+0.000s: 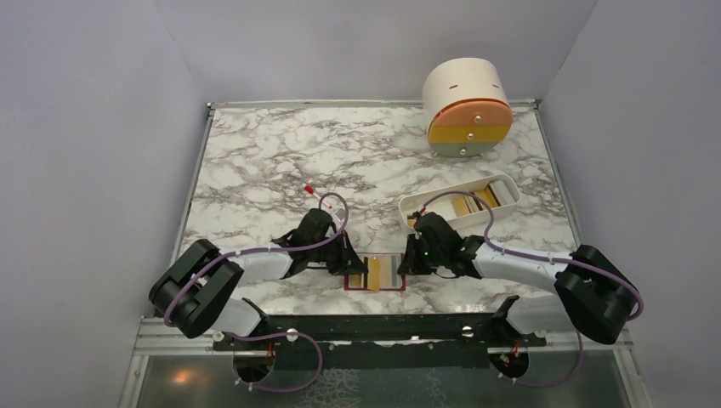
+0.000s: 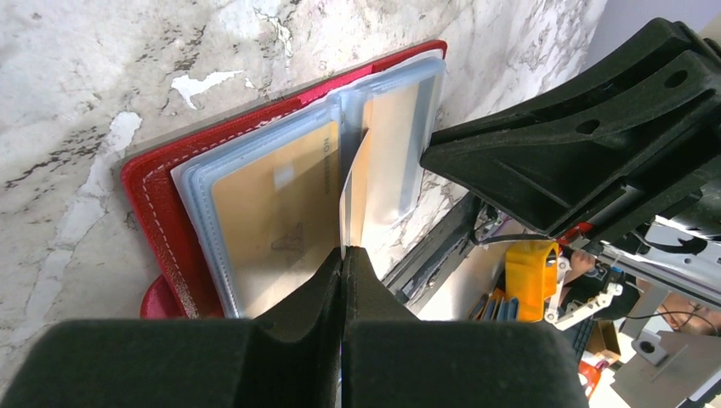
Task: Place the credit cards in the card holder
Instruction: Insert the credit card into the card holder.
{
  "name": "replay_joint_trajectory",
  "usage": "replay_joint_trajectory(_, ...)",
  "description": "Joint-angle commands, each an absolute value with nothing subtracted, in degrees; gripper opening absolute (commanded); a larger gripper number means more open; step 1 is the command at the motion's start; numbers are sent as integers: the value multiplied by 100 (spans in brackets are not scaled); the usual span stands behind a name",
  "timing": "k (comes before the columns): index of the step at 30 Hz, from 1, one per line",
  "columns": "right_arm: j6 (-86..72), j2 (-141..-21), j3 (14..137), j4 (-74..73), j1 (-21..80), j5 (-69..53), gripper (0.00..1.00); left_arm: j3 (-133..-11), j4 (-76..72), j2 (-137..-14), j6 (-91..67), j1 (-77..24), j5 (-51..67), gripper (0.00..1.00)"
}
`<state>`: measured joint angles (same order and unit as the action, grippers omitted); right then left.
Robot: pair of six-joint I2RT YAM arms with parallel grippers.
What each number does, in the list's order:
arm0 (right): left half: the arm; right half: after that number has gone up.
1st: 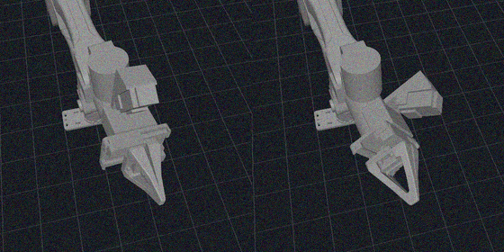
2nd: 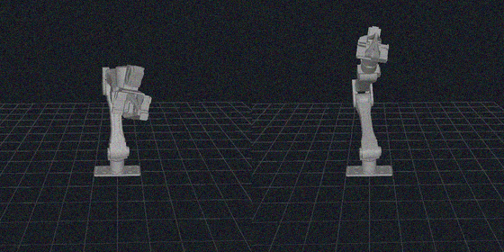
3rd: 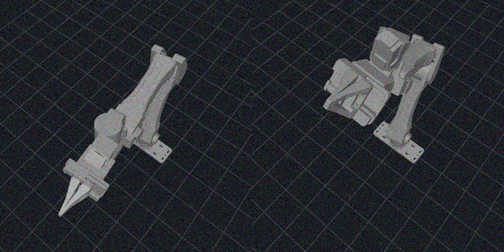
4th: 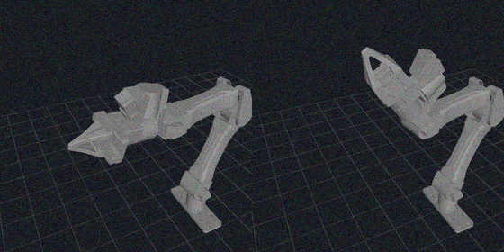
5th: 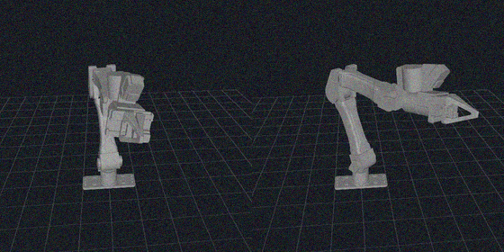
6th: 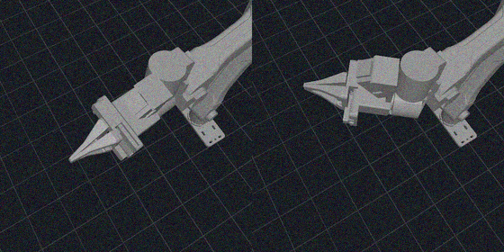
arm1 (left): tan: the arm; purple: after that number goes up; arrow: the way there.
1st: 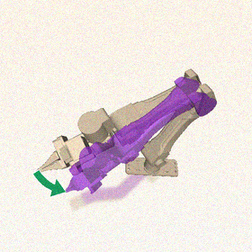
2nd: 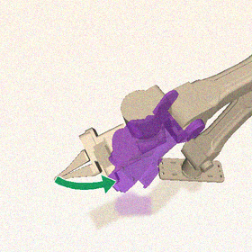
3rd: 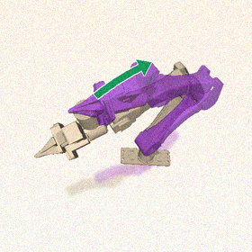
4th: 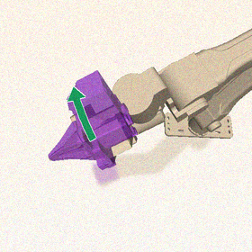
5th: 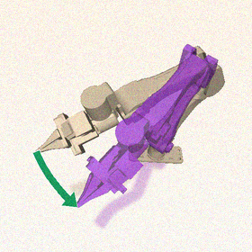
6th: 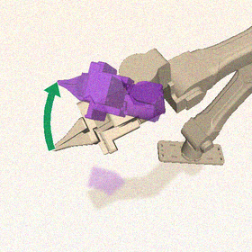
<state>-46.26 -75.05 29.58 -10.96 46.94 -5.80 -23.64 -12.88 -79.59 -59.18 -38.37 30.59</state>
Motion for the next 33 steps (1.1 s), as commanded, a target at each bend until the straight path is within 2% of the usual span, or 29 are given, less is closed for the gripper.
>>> replay_joint_trajectory(1, -4511, -7559, 2764, -1336, 4742, -336, 8, -2286, -1545, -8124, -5960, -3858, 3023, 0)
replay_joint_trajectory(15, -4492, -7527, 2797, -1339, 4764, -369, 8, -2469, -1272, -8359, -5069, -3853, 2536, 0)
replay_joint_trajectory(33, -4658, -7598, 2735, -1218, 4791, -360, 8, -2154, -1956, -8352, -5626, -3878, 2533, 0)
